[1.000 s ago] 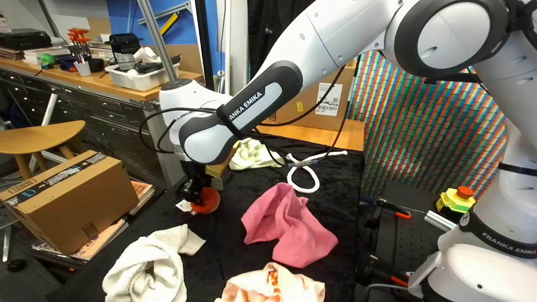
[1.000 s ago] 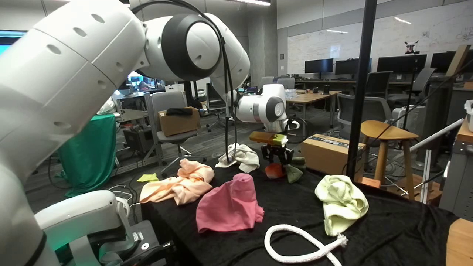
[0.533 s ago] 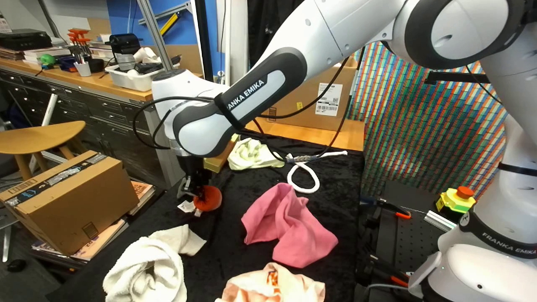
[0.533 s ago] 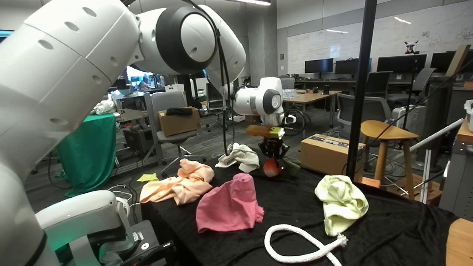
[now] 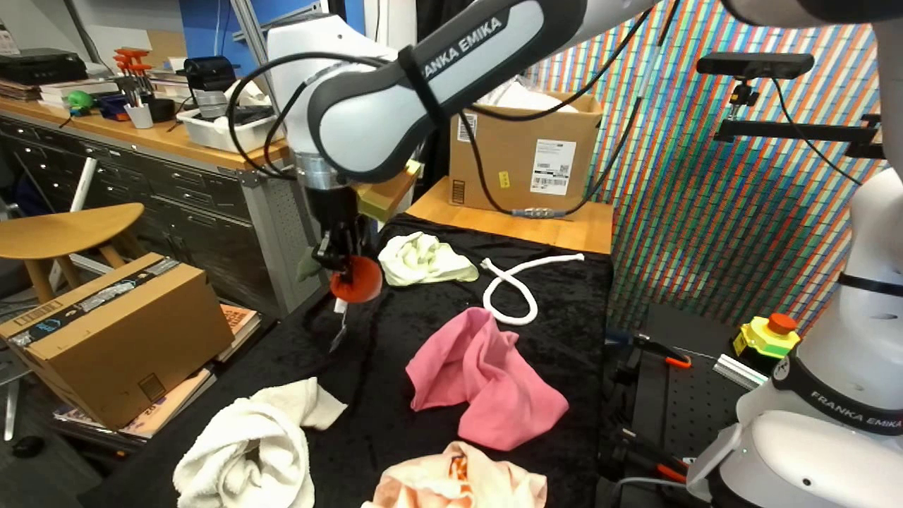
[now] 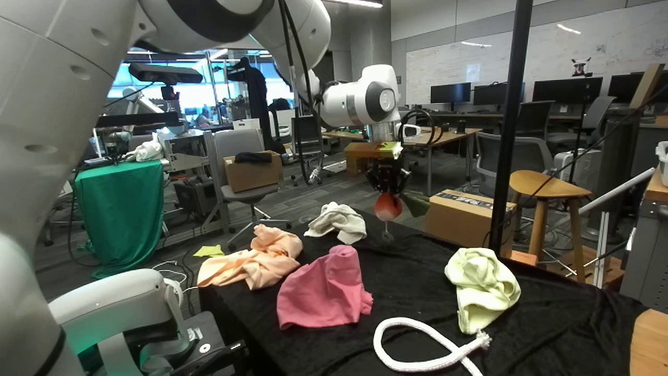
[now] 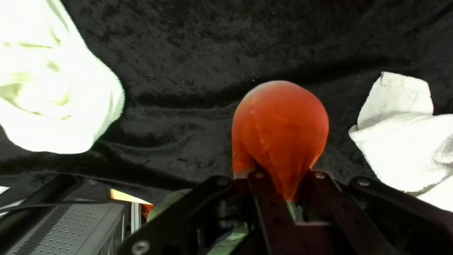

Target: Pile up the objects on the table.

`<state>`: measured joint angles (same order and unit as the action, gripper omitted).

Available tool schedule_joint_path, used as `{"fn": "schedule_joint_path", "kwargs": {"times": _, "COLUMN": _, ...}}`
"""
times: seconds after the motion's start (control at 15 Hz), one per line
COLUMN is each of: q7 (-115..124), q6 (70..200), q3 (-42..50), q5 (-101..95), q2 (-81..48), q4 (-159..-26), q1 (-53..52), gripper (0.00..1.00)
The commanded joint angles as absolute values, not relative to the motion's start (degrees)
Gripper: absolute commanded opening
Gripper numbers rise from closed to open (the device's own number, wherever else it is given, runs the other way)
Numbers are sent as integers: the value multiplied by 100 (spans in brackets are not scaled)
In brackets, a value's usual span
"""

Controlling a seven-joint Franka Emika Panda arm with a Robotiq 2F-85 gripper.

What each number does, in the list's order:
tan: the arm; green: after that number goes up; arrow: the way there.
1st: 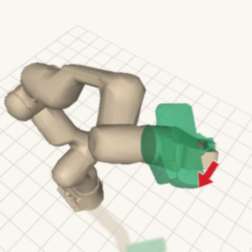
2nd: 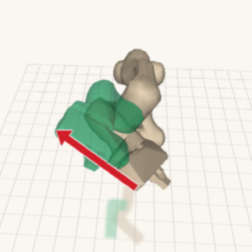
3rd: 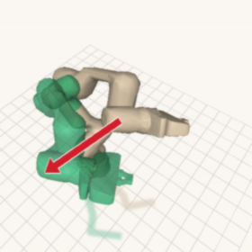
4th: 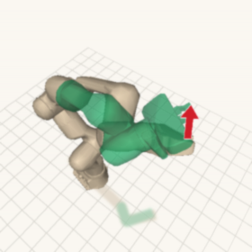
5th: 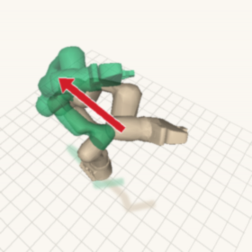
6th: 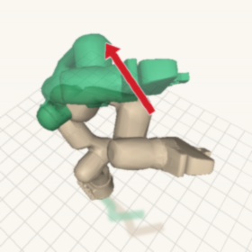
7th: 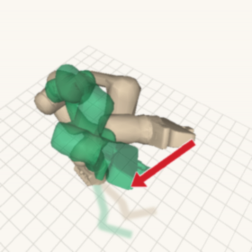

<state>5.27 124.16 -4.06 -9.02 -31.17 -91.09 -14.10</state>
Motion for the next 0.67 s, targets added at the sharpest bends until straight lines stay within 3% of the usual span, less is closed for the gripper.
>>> {"fn": "schedule_joint_path", "kwargs": {"times": 0.0, "q7": 532, "q6": 12680, "q3": -346, "q5": -847, "q2": -1833, "q4": -10478, "q1": -1095, "gripper": 10}}
{"fn": "schedule_joint_path", "kwargs": {"times": 0.6, "q7": 897, "q6": 13153, "q3": 55, "q5": -1001, "q2": -316, "q4": -12676, "q1": -331, "gripper": 11}}
